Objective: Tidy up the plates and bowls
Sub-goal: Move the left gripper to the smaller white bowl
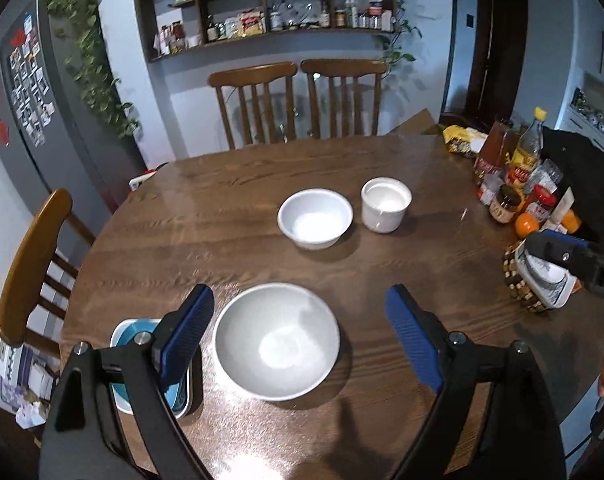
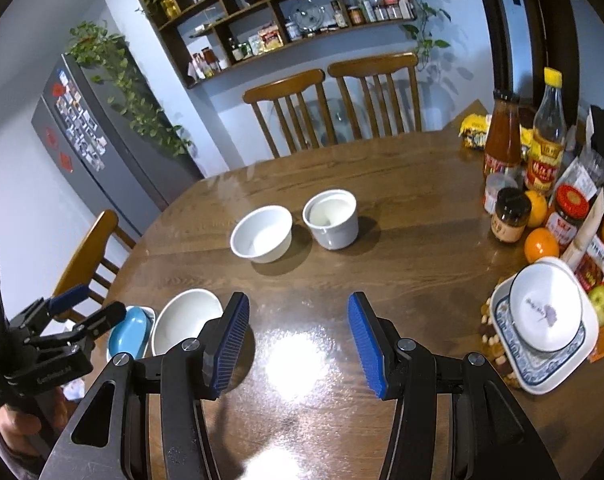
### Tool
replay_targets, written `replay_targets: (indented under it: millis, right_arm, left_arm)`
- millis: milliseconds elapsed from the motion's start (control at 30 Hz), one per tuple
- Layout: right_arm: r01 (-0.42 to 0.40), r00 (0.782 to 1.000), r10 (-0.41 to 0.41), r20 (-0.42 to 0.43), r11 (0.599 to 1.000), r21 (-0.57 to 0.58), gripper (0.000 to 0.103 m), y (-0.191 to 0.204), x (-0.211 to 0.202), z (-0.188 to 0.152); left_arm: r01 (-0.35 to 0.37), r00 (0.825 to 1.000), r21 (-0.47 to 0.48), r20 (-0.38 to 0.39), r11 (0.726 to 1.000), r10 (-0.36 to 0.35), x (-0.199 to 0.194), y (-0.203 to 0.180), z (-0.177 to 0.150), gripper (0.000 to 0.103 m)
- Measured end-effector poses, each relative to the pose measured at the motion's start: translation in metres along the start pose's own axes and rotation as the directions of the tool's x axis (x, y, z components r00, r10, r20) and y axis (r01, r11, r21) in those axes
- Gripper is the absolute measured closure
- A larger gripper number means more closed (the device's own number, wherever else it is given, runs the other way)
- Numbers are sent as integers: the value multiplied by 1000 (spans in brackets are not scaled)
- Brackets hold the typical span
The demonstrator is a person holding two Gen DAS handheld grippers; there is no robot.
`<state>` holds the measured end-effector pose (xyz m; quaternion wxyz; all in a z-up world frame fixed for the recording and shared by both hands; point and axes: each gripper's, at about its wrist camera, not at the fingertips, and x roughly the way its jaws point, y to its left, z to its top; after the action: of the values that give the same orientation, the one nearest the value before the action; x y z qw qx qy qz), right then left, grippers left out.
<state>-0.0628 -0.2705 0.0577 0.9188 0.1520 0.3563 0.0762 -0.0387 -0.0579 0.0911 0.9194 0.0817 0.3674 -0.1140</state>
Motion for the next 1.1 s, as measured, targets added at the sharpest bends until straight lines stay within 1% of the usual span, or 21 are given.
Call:
replay_targets:
  millis: [100,133,167,333,400,467,533,567,633,733,800,867,967,1033,1100]
  right_arm:
    - [7,1000,-7,19,1000,-3,51,0,-8,2]
    - [7,1000,-7,19,1000,-3,51,0,-8,2]
    - [8,1000,-8,21,1000,1,51,0,-9,3]
    - [8,1000,-9,30,999,39,51,-4,-20,9]
    - [15,999,-17,52,999,38,51,-5,-30,12]
    - [31,995,-35,91,999,40,51,-5,-48,18]
    - [43,991,-48,126,998,43,50,-6,-65,21]
    - [50,989,-56,140,998,44,48,-6,-73,22]
    - [75,981,-82,173,996,47,31,-7,-87,23]
    - [127,967,-133,216,991,41,28,-7,-107,28]
    - [133,963,-140,230,990,47,28,-7,-115,32]
    - [125,961,-132,242,991,45,28,-6,-123,39]
    - [119,959,-123,255,992,30,28,-2,-129,52]
    - [111,959,-113,259,994,23,28,2,-129,61]
    - [88,964,-86,250,996,4,28,7,-123,72]
  left_arm:
    - [22,999,16,42,1000,-22,-9,-6,7,10]
    - [29,998,23,55,999,-30,-11,-8,9,6]
    - [36,997,30,63,999,-38,-12,-10,10,4]
    - [67,994,65,80,996,-72,-15,-19,29,4]
    - [78,991,83,105,993,-87,-22,-22,40,4]
    - [84,986,101,132,991,-97,-30,-25,48,1]
    - [90,981,121,163,989,-110,-39,-29,59,1]
    - [99,977,129,174,987,-121,-42,-32,64,1]
    - [121,970,140,193,983,-147,-50,-36,72,1]
    - [163,958,162,208,973,-195,-61,-44,86,1]
    - [168,951,185,228,968,-208,-70,-49,95,1]
    - [165,947,197,243,966,-211,-75,-49,102,1]
    - [138,942,196,278,971,-190,-83,-48,118,1]
    - [108,944,178,289,978,-157,-83,-42,127,1]
    - [99,946,156,291,983,-141,-81,-33,135,1]
